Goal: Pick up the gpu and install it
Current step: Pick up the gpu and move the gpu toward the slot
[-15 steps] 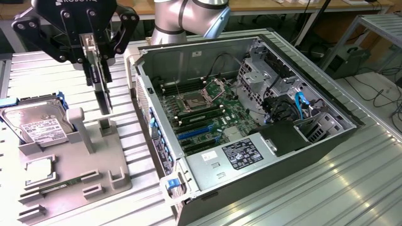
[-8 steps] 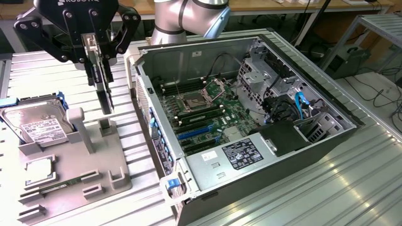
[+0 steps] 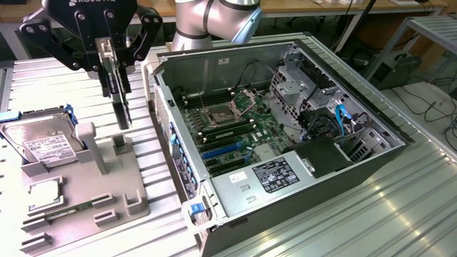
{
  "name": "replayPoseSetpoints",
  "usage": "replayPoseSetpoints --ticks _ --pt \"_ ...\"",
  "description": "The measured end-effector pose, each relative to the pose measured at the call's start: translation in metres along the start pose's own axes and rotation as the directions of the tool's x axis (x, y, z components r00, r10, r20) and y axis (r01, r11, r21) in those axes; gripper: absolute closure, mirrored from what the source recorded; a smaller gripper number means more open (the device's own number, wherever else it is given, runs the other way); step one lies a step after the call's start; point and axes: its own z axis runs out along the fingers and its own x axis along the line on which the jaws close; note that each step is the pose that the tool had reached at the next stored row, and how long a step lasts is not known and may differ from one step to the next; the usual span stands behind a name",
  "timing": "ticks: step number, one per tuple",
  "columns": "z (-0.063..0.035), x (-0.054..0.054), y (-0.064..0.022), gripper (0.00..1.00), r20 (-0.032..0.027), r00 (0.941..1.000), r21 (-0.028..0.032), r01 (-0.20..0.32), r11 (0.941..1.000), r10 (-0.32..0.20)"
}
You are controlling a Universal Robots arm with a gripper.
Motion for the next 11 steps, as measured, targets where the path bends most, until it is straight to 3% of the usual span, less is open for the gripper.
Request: replayPoseSetpoints --ticks 11 --pt "0.0000 -0.0041 -0.0001 0.72 0.0000 1.0000 0.0000 0.000 1.0000 0.000"
